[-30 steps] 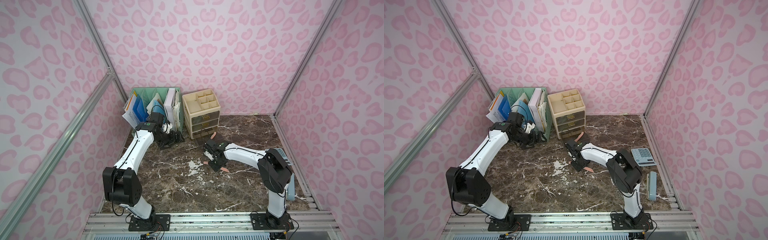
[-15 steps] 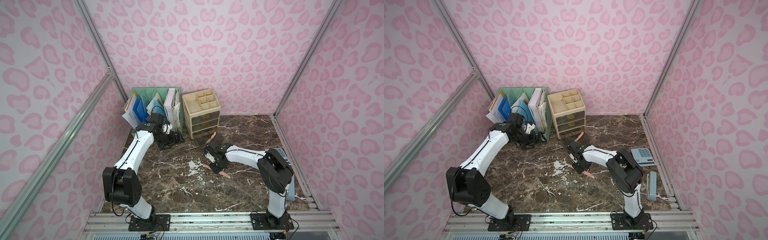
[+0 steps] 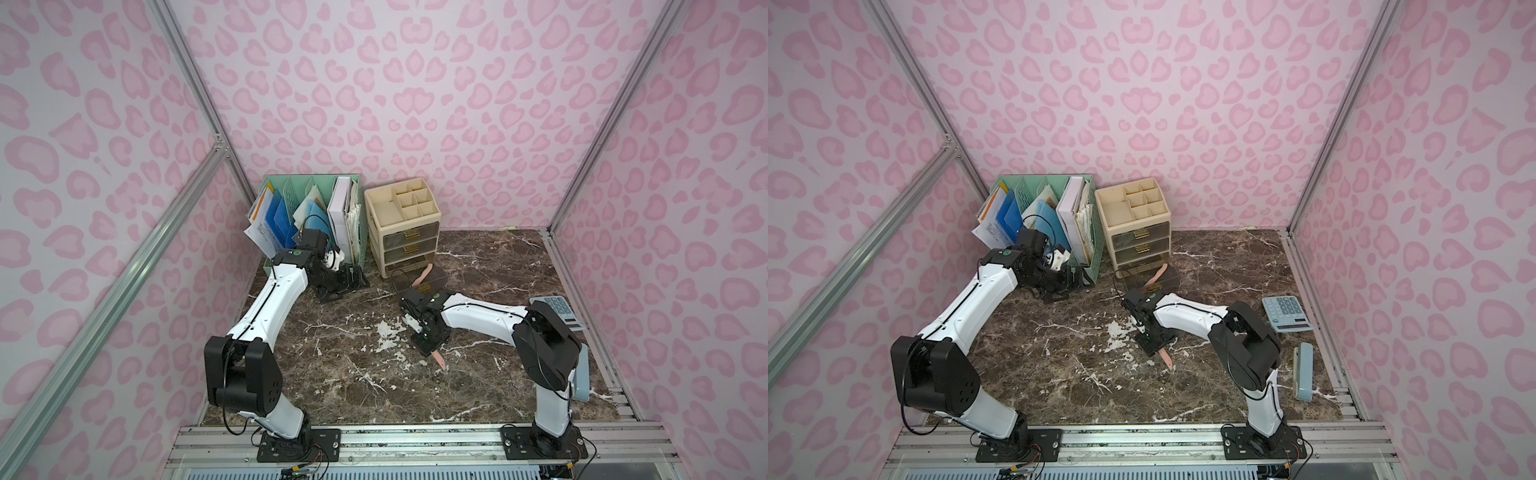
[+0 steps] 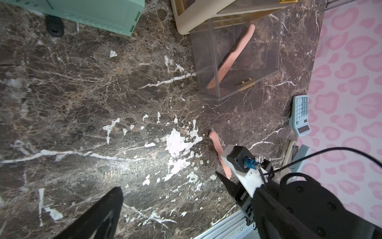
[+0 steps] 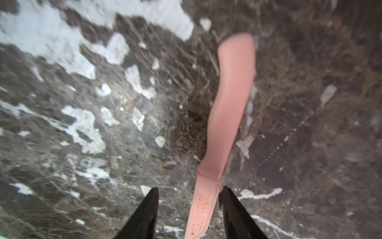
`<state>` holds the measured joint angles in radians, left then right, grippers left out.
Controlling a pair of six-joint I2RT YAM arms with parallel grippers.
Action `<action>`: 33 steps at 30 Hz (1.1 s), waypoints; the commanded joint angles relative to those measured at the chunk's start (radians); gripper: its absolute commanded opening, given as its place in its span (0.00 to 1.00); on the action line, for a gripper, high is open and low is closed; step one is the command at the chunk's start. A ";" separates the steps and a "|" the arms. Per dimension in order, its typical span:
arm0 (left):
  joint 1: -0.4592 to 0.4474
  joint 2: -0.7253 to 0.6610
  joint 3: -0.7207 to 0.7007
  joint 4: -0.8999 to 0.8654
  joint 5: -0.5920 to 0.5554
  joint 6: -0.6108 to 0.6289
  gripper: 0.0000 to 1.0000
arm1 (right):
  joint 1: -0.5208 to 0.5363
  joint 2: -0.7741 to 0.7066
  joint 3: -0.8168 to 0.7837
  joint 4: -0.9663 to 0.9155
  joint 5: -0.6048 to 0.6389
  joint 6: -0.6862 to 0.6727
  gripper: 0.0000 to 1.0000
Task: Place the fruit knives into the drawer by color
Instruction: Pick up the fruit knife from the center of the board.
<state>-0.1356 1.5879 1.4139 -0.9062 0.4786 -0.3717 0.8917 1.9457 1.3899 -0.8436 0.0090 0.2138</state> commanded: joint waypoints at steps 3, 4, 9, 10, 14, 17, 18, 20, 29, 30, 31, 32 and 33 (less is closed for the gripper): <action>0.001 -0.017 -0.007 -0.001 -0.008 -0.003 0.99 | -0.002 0.029 0.047 -0.063 0.054 0.018 0.52; 0.000 -0.021 -0.007 -0.001 -0.011 -0.003 0.99 | -0.002 0.032 0.044 -0.058 0.056 0.026 0.52; -0.001 -0.025 -0.011 -0.010 -0.016 0.003 0.98 | 0.015 0.028 0.017 -0.017 0.051 0.048 0.51; 0.001 -0.025 -0.012 -0.010 -0.016 0.003 0.99 | 0.016 0.032 0.013 -0.014 0.051 0.048 0.51; 0.000 -0.018 -0.007 -0.006 -0.015 -0.001 0.99 | 0.018 0.032 -0.019 0.009 0.045 0.054 0.50; 0.000 -0.016 -0.005 -0.005 -0.012 -0.003 0.99 | 0.023 0.029 -0.061 0.035 0.061 0.058 0.47; 0.000 -0.014 -0.004 -0.004 -0.014 -0.005 0.99 | 0.022 0.026 -0.071 0.043 0.069 0.063 0.46; 0.000 -0.015 -0.004 -0.003 -0.014 -0.006 0.99 | 0.020 0.019 -0.095 0.067 0.067 0.069 0.45; 0.000 -0.026 -0.020 0.001 -0.015 -0.015 0.99 | 0.018 0.024 -0.134 0.119 0.063 0.089 0.41; 0.001 -0.027 -0.020 0.000 -0.015 -0.015 0.98 | 0.016 0.024 -0.134 0.120 0.066 0.091 0.40; 0.001 -0.029 -0.020 -0.001 -0.016 -0.015 0.99 | 0.016 0.022 -0.134 0.121 0.065 0.091 0.38; 0.000 -0.028 -0.020 -0.003 -0.018 -0.015 0.99 | 0.013 0.021 -0.133 0.121 0.066 0.092 0.35; 0.000 -0.031 -0.021 -0.003 -0.019 -0.017 0.98 | 0.011 0.020 -0.133 0.120 0.068 0.094 0.32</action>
<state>-0.1356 1.5642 1.3933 -0.9062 0.4675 -0.3870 0.9073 1.9453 1.2713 -0.7326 0.0467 0.2951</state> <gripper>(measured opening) 0.985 0.337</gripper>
